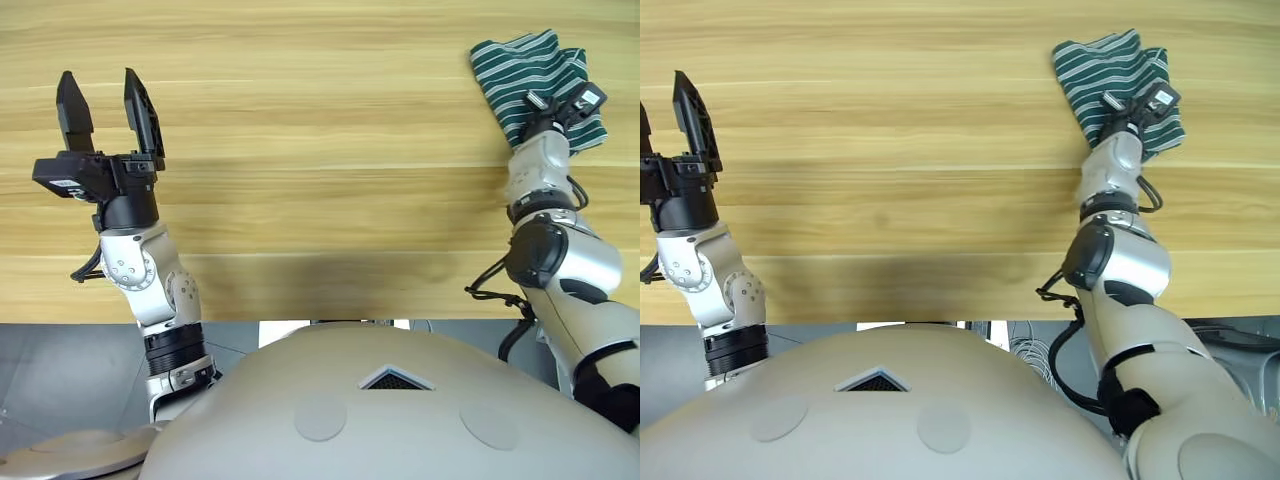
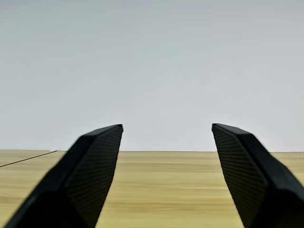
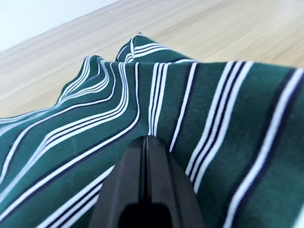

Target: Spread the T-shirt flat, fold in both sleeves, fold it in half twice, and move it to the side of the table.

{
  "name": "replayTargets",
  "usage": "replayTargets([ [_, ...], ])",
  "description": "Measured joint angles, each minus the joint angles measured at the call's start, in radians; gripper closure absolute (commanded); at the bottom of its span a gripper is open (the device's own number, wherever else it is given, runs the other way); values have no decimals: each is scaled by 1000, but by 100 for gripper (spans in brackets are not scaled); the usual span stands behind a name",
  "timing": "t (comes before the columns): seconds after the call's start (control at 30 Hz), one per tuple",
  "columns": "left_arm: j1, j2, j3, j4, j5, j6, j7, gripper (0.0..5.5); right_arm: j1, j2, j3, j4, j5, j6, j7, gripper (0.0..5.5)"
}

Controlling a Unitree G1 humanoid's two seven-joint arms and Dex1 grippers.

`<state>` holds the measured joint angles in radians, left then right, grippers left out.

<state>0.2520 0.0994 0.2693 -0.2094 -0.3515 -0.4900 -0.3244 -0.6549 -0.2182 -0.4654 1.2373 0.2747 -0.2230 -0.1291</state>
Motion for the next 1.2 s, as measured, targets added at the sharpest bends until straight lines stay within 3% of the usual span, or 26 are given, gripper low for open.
replayTargets([
  [0.27, 10, -20, 0, 0, -1, -17, 8, 214, 10, 209, 51, -152, -9, -34, -99, 548],
  [0.5, 19, -28, -3, -3, -1, -20, 9, 214, 169, 308, 162, -519, -84, 13, -166, 548],
  [0.77, 26, -32, -12, -6, -1, -23, 9, 214, 223, 217, 234, -877, -244, -117, -156, 548],
  [0.9, 16, -27, -26, -1, 2, -15, 7, 214, 272, 127, 328, -1013, -275, -249, 29, 548],
  [1.03, 6, -14, -43, 40, 51, 16, 11, 214, 427, 41, 381, -922, -276, -503, 198, 548],
  [1.2, -26, 24, -38, 57, 91, 40, 25, 214, 476, -12, 300, -628, -152, -752, 294, 548],
])
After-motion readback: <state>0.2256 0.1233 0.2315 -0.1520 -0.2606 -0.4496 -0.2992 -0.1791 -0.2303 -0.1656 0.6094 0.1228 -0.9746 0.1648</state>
